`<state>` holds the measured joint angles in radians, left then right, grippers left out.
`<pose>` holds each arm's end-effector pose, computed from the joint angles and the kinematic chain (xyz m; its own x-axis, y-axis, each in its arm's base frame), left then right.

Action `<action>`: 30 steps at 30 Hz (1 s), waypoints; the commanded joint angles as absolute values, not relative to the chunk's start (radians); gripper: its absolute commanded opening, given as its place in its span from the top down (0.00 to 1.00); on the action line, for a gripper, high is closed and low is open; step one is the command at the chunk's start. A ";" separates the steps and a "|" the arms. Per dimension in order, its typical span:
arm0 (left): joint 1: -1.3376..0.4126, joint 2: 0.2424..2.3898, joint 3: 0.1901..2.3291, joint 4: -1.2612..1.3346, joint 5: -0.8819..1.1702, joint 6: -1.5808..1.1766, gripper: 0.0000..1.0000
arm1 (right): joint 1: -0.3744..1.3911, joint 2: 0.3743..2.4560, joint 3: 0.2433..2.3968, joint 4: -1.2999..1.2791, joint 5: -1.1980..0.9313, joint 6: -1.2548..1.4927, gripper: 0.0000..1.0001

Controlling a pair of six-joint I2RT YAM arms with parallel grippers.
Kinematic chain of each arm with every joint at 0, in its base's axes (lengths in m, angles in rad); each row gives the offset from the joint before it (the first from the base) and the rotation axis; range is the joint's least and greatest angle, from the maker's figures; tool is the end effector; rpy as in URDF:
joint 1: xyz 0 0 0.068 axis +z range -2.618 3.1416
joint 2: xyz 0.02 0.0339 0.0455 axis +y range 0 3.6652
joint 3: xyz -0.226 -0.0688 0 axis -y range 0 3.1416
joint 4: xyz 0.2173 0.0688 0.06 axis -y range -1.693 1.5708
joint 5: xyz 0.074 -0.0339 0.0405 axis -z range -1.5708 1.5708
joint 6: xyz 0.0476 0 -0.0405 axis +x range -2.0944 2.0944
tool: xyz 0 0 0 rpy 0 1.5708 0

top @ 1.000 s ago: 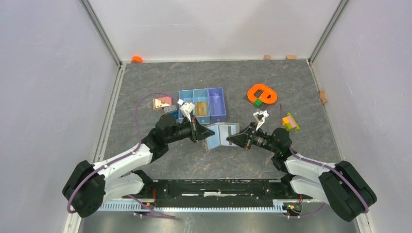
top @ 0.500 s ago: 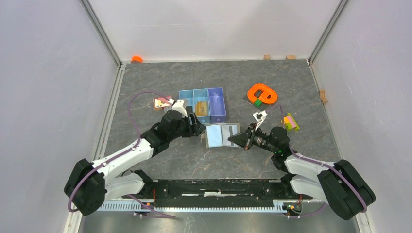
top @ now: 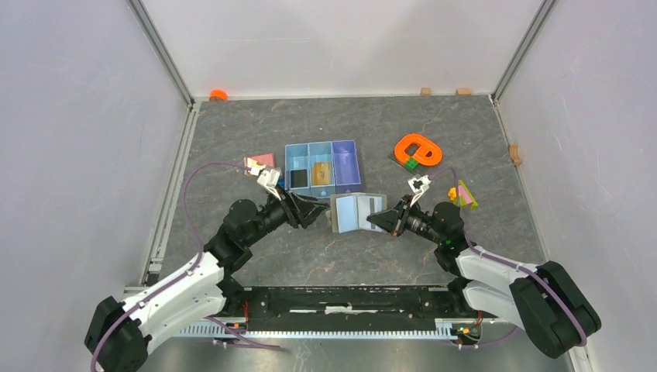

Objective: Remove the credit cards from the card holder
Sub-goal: Remove the credit card from the card holder.

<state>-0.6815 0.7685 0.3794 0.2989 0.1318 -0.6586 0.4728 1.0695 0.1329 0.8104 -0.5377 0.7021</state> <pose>0.1530 -0.1321 0.2327 -0.4997 -0.3758 -0.7804 0.5315 0.5784 -0.6189 0.1691 0.1139 0.1577 -0.6303 0.3006 -0.7158 -0.5716 0.4442 0.6899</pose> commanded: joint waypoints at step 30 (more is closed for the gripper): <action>-0.824 1.083 0.535 0.414 0.370 -0.549 0.74 | 0.470 1.067 0.090 1.269 -0.749 0.934 1.00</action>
